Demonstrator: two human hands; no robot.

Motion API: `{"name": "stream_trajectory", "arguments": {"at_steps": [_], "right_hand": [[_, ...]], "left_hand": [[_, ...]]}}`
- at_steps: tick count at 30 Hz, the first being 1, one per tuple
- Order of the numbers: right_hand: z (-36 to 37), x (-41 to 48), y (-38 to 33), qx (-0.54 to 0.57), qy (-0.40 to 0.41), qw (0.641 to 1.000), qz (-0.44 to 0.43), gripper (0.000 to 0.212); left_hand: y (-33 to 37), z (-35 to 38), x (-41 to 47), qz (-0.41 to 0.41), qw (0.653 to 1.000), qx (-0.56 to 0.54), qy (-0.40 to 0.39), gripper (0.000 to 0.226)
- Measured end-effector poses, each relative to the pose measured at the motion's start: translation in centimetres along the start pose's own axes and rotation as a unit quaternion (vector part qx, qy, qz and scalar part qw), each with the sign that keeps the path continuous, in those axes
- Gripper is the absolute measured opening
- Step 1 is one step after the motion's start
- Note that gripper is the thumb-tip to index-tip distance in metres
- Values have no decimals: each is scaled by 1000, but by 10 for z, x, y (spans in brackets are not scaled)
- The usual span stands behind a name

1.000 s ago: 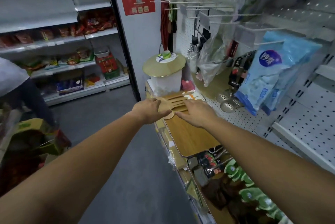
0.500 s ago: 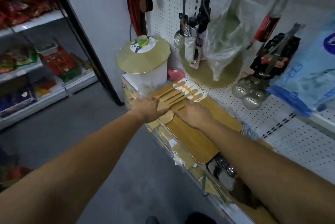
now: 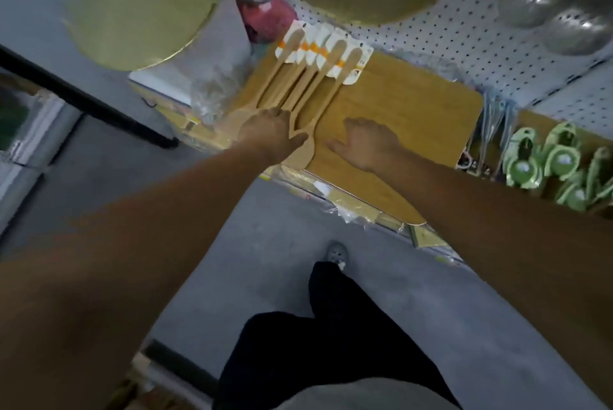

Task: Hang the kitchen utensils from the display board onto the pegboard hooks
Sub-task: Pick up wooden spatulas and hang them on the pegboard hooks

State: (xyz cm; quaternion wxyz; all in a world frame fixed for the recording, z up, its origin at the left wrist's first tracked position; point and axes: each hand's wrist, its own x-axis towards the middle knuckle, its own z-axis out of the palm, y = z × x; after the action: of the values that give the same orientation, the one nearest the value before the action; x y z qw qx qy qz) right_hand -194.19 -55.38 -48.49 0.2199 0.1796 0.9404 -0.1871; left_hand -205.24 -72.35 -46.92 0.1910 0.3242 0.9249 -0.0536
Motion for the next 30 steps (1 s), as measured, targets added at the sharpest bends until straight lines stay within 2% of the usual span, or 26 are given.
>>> {"name": "stream_trajectory", "arguments": {"at_steps": [5, 10, 14, 17, 23, 26, 30], "right_hand": [[14, 43, -3, 52, -11, 997, 58, 70], [45, 79, -14, 69, 3, 992, 108, 52], [66, 105, -26, 90, 18, 986, 137, 52], [65, 129, -29, 135, 46, 974, 175, 48], [69, 178, -35, 258, 79, 921, 281, 43], [71, 194, -38, 299, 87, 899, 309, 40], [68, 210, -34, 368, 73, 853, 364, 29]], "left_hand": [[-21, 15, 56, 25, 1000, -2, -9, 70], [-31, 45, 99, 36, 998, -29, -45, 77], [-35, 69, 124, 73, 997, -18, 7, 63], [-36, 75, 148, 64, 997, -34, 37, 60], [-43, 92, 178, 16, 983, -167, 73, 67], [-49, 101, 181, 2, 967, -239, 84, 56], [-53, 92, 183, 15, 963, -258, 73, 36]]}}
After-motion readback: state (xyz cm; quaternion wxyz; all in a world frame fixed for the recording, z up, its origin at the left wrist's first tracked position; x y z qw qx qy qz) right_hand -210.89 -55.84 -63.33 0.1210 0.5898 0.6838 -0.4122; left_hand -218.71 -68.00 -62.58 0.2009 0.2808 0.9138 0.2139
